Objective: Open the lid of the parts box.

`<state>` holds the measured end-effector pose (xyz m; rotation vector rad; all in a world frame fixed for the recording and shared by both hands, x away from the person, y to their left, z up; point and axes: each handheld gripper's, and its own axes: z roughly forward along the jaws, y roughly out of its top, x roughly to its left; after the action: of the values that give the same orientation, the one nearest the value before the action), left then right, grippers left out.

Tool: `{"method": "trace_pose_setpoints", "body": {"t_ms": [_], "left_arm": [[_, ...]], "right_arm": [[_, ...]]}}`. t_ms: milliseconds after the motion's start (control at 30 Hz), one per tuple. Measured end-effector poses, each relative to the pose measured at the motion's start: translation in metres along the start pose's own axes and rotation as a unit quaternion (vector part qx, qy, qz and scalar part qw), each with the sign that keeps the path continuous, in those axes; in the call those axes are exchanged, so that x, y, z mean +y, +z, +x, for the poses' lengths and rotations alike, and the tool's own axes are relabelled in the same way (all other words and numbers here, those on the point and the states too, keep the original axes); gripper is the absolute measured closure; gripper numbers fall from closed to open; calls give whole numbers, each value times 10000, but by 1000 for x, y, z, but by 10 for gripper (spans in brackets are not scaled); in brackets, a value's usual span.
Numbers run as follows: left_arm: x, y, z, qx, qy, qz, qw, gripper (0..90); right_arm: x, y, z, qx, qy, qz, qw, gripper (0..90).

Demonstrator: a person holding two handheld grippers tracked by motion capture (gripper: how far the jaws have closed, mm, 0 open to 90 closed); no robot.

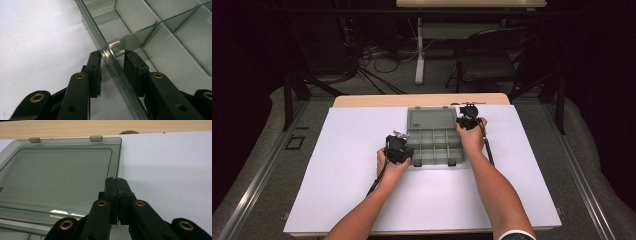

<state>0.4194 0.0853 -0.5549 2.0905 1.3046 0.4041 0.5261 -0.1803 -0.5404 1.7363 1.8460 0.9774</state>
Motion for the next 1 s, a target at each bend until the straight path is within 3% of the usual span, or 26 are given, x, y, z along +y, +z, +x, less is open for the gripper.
{"method": "trace_pose_setpoints", "body": {"t_ms": [200,467,633,667,833,867,933,967,1000], "left_arm": [[0,0,-1,38,-10,-22,10000,678],[-1,0,-1,42,-6,-45,10000,680],[-1,0,-1,51,-15,-41,10000,676],[-1,0,-1,51,-15,-41,10000,676],[-3,0,0,35,-31,-104,9999,676],[-2,0,1,-29,-44,-84,10000,660],[-2,0,2,-101,-64,-90,9999,594],[0,-10,3,-213,-97,-182,9996,554],[0,-10,3,-213,-97,-182,9996,427]], "right_arm": [[0,-3,3,39,-47,-16,10000,805],[5,-19,7,144,-217,-327,9991,628],[6,-26,10,231,-317,-412,9984,578],[6,-26,10,231,-317,-412,9984,491],[6,-26,10,231,-317,-412,9984,491],[2,-35,16,283,-614,-343,9971,475],[1,-39,18,331,-654,-377,9966,470],[0,-40,20,364,-684,-399,9962,466],[0,-40,20,364,-684,-399,9962,466]]}}
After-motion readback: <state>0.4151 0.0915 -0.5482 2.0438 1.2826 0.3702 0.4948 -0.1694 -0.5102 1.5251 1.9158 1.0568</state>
